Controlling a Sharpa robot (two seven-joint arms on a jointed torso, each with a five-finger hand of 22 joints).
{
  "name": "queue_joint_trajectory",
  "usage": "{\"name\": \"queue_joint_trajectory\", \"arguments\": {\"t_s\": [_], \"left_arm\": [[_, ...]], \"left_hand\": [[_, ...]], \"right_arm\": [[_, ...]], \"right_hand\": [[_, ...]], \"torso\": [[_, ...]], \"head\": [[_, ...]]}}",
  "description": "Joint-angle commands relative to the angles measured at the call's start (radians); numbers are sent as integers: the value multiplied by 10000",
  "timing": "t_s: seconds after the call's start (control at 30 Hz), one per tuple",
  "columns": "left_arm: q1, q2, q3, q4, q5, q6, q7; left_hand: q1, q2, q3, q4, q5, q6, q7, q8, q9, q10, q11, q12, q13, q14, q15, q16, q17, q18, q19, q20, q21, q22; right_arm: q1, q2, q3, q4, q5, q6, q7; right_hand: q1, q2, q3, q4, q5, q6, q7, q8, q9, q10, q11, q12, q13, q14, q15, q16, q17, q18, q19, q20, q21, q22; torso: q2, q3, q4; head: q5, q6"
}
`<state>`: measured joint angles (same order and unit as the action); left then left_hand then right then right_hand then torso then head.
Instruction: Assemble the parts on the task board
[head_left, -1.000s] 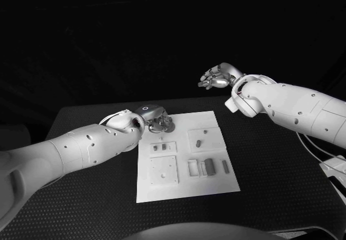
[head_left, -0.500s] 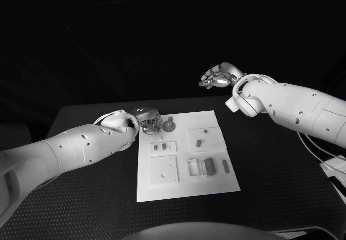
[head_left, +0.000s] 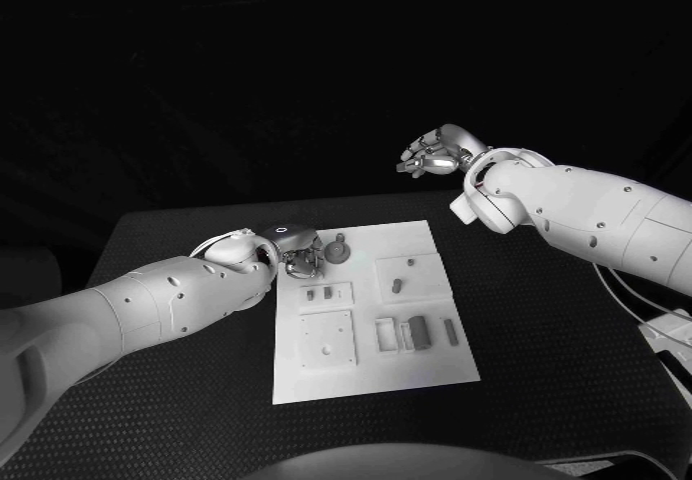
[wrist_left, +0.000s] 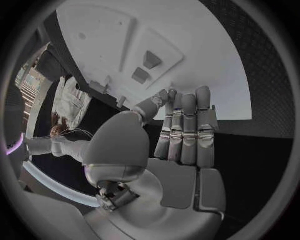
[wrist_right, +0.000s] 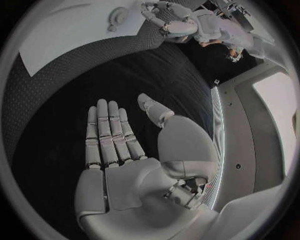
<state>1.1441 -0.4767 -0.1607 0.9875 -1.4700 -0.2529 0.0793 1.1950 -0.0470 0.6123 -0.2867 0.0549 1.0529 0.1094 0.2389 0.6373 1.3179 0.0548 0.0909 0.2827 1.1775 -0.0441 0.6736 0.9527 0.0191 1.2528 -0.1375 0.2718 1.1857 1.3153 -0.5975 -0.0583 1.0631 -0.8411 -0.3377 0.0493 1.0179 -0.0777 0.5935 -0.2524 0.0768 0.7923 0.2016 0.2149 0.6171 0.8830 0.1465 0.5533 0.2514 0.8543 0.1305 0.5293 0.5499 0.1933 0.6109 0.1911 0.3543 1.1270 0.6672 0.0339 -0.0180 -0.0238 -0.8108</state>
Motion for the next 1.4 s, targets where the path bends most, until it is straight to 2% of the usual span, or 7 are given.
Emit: {"name": "queue_joint_trajectory", "arguments": {"t_s": [0.03, 0.33, 1.03, 1.4], "left_arm": [[5, -5, -12, 11, -1, 91, 138], [-48, 27, -114, 1, 0, 123, 163], [-91, 113, -117, -35, 16, -167, 214], [-90, -226, -99, 171, 15, -408, 282]], "left_hand": [[224, 189, 82, -3, 33, 68, 15, 58, 7, 102, 0, 26, 263, 124, -30, 31, 18, 452, 35, -45, 44, 12], [224, 188, 86, -4, 32, 67, 16, 57, 7, 105, 0, 21, 265, 125, -31, 30, 28, 450, 36, -48, 44, 21], [215, 186, 91, -1, 24, 68, 17, 56, 6, 117, -3, 10, 272, 132, -35, 27, 52, 446, 44, -55, 46, 45], [232, 174, 106, -9, 24, 82, 9, 64, 10, 141, -12, 1, 283, 152, -45, 26, 80, 446, 61, -68, 52, 75]], "right_arm": [[-3, -3, 5, 12, -7, 94, 118], [-3, -5, 5, 20, -7, 92, 121], [-3, 5, 5, 16, -7, 92, 128], [-5, -19, 5, 8, -7, 76, 143]], "right_hand": [[69, -32, -56, -18, 29, -30, 87, 12, -11, 60, -8, -52, -13, 73, 26, -55, 16, -56, 19, 61, -46, 13], [73, -32, -57, -19, 29, -30, 88, 13, -15, 61, -7, -52, -21, 74, 26, -65, 22, -55, 19, 62, -51, 16], [77, -30, -62, -18, 29, -30, 88, 15, -23, 66, -7, -53, -39, 81, 27, -88, 39, -53, 21, 65, -63, 24], [81, -29, -65, -18, 29, -29, 88, 17, -29, 70, -7, -52, -52, 87, 27, -104, 52, -50, 22, 67, -72, 31]], "torso": [[-5, 6, 10], [-3, 3, 10], [-1, 5, 7], [-5, 8, 7]], "head": [[-20, -13], [-36, -5], [-61, -2], [-80, -5]]}}
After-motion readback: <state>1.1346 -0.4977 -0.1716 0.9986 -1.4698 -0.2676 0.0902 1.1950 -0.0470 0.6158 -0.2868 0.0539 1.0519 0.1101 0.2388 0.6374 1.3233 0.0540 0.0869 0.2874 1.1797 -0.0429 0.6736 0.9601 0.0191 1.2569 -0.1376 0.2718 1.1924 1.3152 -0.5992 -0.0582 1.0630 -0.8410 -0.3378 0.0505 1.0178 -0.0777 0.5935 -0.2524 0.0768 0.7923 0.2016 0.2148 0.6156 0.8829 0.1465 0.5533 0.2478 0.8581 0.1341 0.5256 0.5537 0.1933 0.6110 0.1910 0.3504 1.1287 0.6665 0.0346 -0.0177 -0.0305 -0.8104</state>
